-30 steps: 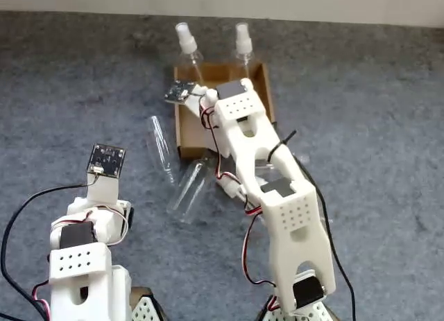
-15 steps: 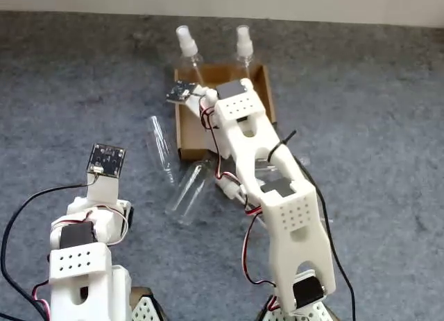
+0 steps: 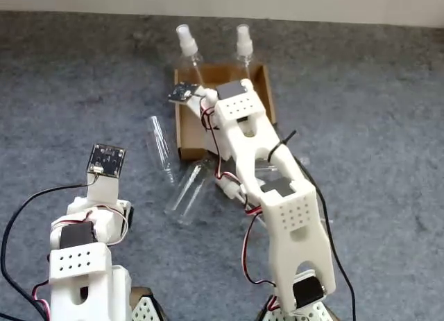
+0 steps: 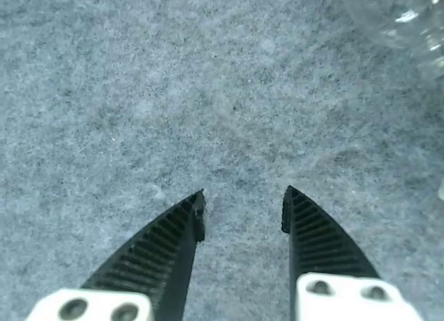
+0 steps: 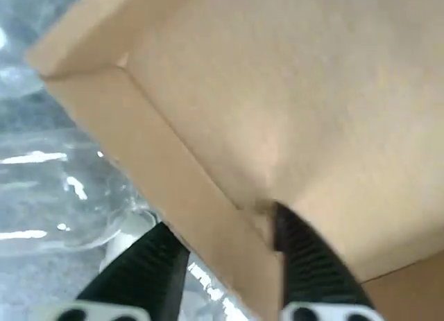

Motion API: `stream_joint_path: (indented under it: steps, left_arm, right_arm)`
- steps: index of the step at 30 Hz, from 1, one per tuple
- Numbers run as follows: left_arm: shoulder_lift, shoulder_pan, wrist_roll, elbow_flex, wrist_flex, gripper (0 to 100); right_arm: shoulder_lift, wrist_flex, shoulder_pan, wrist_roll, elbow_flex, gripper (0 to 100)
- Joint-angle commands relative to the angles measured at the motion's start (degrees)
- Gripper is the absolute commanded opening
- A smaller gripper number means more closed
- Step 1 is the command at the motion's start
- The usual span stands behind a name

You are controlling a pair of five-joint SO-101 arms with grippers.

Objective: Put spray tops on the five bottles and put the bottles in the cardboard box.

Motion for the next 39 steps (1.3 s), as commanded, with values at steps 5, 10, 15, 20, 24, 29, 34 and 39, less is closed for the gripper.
stream_joint_path:
  steps: [5,10,15,20,24,29,34,39]
  left_arm:
    - [-0.84,-0.92,-0.18,-0.22,-0.88,17]
    - [-0.84,-0.92,-0.18,-0.22,-0.88,17]
    - [-0.84,-0.92,-0.18,-0.13,-0.88,17]
    - [-0.84,-0.92,-0.18,0.22,-0.88,17]
    - [-0.84,-0.92,-0.18,0.75,-2.29,17]
    - [-0.84,-0.92,-0.18,0.75,-2.46,17]
    - [-0.84,-0.92,-0.18,0.75,-2.46,17]
    - [-0.84,-0.84,-0.18,0.75,-2.46,17]
  right_arm:
    - [-4.88,3.56,0.57,-2.11,-8.13,19.3]
    - [-7.25,10.15,0.57,-7.82,-16.48,19.3]
    - [-8.48,15.87,1.01,-13.71,-25.01,19.1]
    - [-9.54,15.87,3.30,-15.65,-25.63,19.0]
    - [-9.71,15.96,5.67,-16.44,-25.63,10.1]
    - [-13.41,15.96,8.04,-24.18,-21.05,1.2]
    - [-28.26,15.78,7.43,-24.09,-0.66,0.5]
    - [-44.26,11.82,7.60,-21.27,19.12,0.5]
